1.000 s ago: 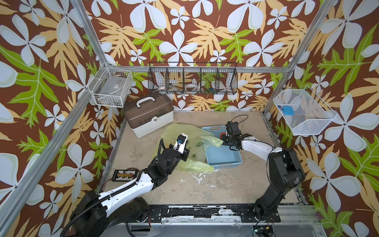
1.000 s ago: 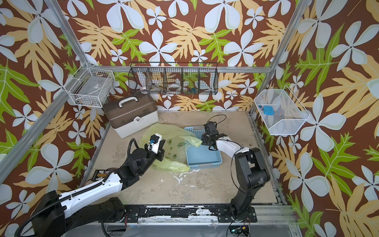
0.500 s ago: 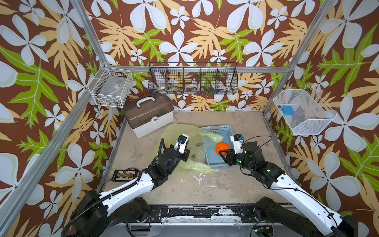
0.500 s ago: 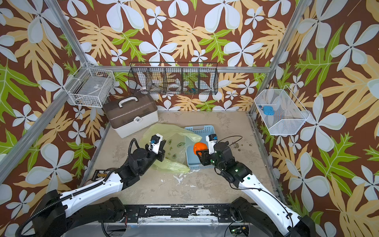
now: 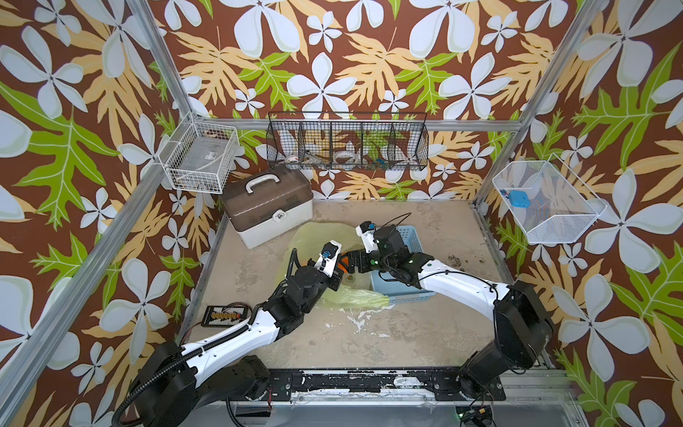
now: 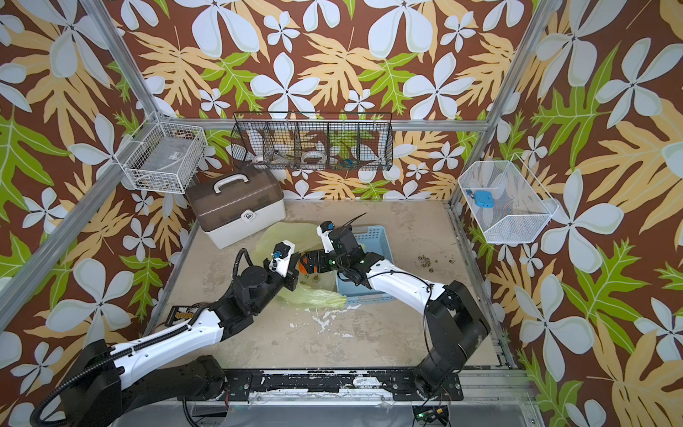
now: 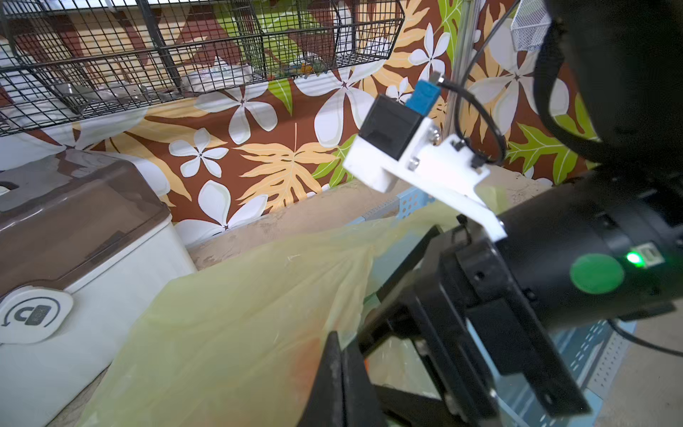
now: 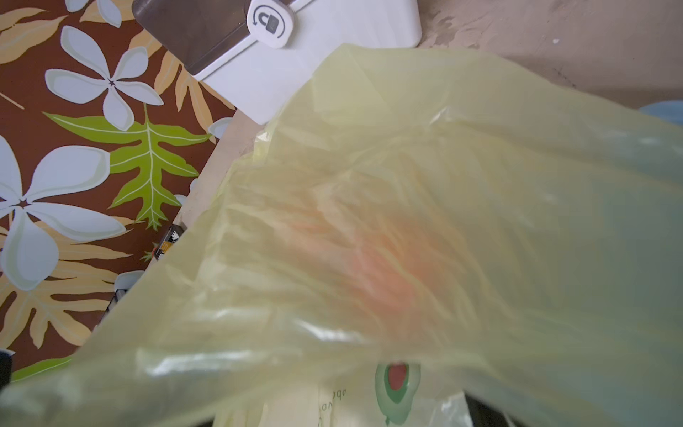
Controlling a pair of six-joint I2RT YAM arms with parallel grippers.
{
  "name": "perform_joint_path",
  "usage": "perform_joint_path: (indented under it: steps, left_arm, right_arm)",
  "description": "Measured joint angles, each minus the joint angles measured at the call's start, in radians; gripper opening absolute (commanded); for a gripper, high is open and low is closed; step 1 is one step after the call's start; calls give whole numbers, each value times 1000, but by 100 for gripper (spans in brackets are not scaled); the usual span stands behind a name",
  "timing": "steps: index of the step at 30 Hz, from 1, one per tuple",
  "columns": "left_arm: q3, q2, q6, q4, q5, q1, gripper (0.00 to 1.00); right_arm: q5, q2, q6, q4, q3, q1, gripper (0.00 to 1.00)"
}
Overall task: Place the oranges into plastic bags & tie knots
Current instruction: Place the orange in the plastic bag, then adjust the plastic bag at the center of the board.
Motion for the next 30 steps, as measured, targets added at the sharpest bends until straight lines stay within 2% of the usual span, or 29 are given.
perform_joint_path:
  steps: [7, 11, 17, 21, 22, 24, 26, 29, 30]
  left_arm:
    - [4, 19, 0, 14, -5, 5, 0]
    - [8, 26, 5, 17, -5, 10, 0]
    - [10, 30, 9, 19, -2, 12, 0]
    - [15, 31, 14, 19, 0, 12, 0]
    - [16, 31, 13, 21, 2, 12, 0]
    - [17, 31, 13, 21, 2, 12, 0]
    - [19, 33, 19, 21, 4, 12, 0]
    - [21, 37, 16, 22, 6, 12, 0]
    - [21, 38, 16, 22, 6, 12, 0]
  right_arm:
    - [3, -404, -43, -90, -151, -6, 98]
    - [22, -562, -38, -158, -225, -6, 100]
    - [-37, -659, 34, -214, -375, -6, 99]
    - [-79, -649, 92, -189, -449, -6, 92]
    - [-87, -639, 102, -175, -459, -6, 87]
    - [-98, -620, 123, -151, -470, -6, 70]
    - [-113, -608, 130, -132, -473, -6, 47]
    - [-134, -605, 155, -99, -472, -6, 5]
    - [-138, -606, 156, -89, -469, -6, 0]
